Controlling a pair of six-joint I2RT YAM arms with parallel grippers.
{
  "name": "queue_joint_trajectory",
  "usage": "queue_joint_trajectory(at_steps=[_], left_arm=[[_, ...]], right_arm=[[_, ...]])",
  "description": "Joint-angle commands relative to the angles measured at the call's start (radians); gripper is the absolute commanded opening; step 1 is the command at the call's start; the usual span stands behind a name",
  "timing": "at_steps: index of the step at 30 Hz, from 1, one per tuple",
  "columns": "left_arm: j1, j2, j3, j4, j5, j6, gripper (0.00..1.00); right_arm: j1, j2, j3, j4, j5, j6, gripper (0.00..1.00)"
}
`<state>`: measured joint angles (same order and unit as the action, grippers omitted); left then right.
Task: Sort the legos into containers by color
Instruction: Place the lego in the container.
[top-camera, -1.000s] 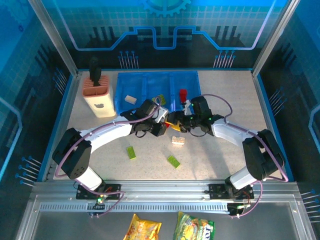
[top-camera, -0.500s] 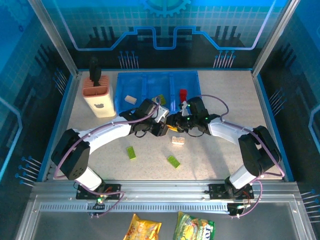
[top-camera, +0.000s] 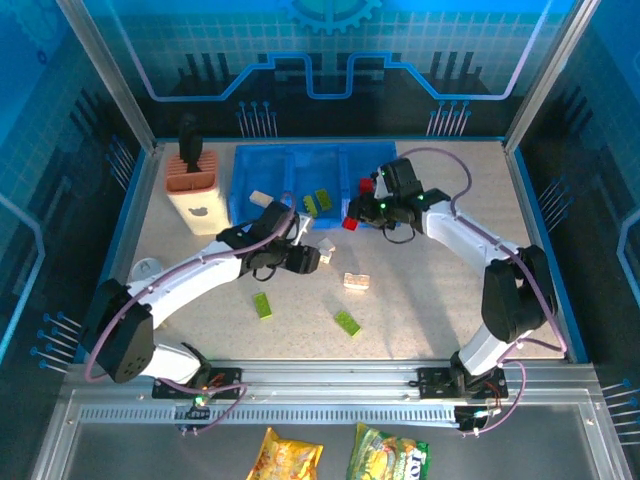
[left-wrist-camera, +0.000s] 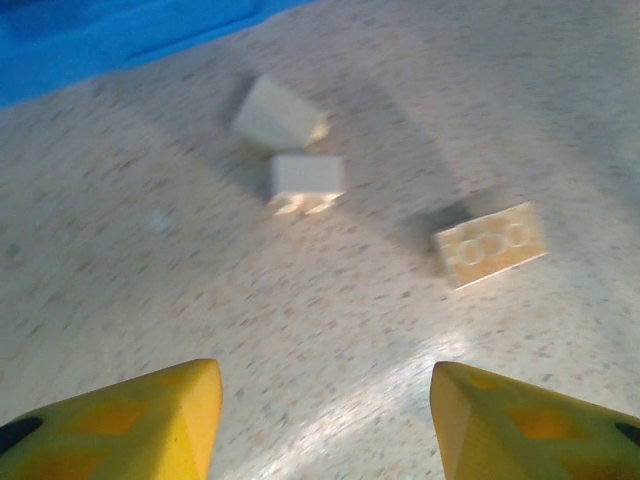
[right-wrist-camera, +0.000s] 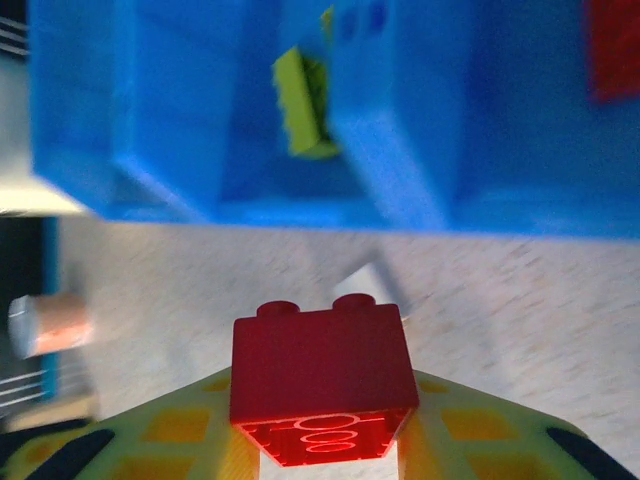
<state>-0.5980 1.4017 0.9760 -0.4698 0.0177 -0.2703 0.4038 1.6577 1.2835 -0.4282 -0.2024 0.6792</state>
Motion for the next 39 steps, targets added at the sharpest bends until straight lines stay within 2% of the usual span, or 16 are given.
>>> queue_joint_trajectory(at_steps=[1,7,12,20,27,39], left_arm=[[0.034,-0.055,-0.050,-0.149,-0.090,-0.155,0.58],[0.063,-0.094,-0.109,-0.274,-0.127,-0.279,0.63],[0.063,-0.090,-0.151,-0.292,-0.115,-0.330,0.68],[0.063,-0.016,-0.174,-0.301,-0.111,-0.370,0.74],[0.063,0.036,-0.197,-0.270,-0.063,-0.388,0.73],[0.063,0.086,-0.227,-0.223,-0.028,-0.386,0.55]], right_arm=[[-0.020,0.074,0.114,-0.194,0.215,-0.153,0.36],[-0.030,0.262,0.342,-0.281,0.369,-0.262,0.36],[-0.033,0.401,0.486,-0.324,0.469,-0.322,0.36],[-0.043,0.518,0.595,-0.346,0.525,-0.373,0.41],[-0.043,0.520,0.621,-0.366,0.525,-0.377,0.50],[-0.003,0.345,0.565,-0.388,0.511,-0.357,0.55]])
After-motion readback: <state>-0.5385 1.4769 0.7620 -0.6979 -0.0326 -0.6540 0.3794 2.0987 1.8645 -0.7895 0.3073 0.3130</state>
